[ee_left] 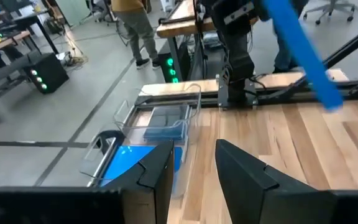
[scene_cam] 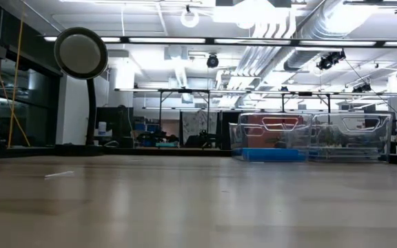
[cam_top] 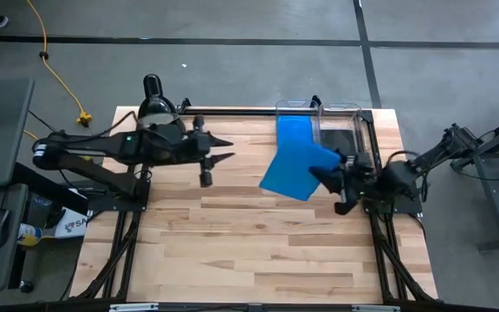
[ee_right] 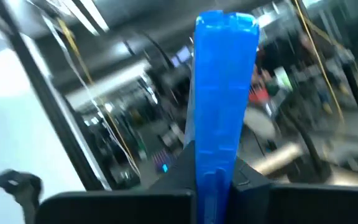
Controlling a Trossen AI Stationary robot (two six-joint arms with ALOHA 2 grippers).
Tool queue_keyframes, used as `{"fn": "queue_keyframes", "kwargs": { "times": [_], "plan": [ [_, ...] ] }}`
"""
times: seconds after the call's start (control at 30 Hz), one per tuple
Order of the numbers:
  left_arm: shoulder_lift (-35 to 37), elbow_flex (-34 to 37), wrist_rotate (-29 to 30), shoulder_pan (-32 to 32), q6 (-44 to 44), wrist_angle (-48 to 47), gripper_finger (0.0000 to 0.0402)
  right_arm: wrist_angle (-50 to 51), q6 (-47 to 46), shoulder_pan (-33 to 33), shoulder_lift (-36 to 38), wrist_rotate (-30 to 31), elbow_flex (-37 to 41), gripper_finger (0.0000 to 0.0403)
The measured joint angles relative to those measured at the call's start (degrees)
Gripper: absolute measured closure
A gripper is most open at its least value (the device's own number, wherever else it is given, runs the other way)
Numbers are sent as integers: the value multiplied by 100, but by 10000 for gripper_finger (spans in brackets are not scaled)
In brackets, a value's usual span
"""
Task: Pick & place jewel cases by type
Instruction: Put the blue CD case into the left transparent bin
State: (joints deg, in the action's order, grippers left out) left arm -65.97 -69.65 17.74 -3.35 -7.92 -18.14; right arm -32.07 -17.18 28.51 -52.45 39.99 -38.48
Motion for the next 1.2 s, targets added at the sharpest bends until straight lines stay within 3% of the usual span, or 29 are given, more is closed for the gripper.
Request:
{"fn": "queue_keyframes", "kwargs": {
  "times": [0.17,0.43,0.67,0.9,1.07,1.2],
  "plan": [
    [344,0,-2,0,-129,-337,285,-827,1028,0,36,-263,-168,403],
    [559,0,-7,-3,-179,-649,285,-240,2104,-182,-319,-439,-1423,403],
    [592,0,-20,-3,-286,-652,285,2627,1953,-844,-1033,14,-3591,403],
    [592,0,-155,-3,-386,-651,285,5158,1623,-1891,-1925,-93,-5984,403],
    [592,0,-190,-3,-385,-772,285,7366,674,-2959,-2496,-64,-7488,403],
    [592,0,-188,-3,-385,-1006,285,9102,-443,-4061,-2884,-365,-8161,403]
  ]
}}
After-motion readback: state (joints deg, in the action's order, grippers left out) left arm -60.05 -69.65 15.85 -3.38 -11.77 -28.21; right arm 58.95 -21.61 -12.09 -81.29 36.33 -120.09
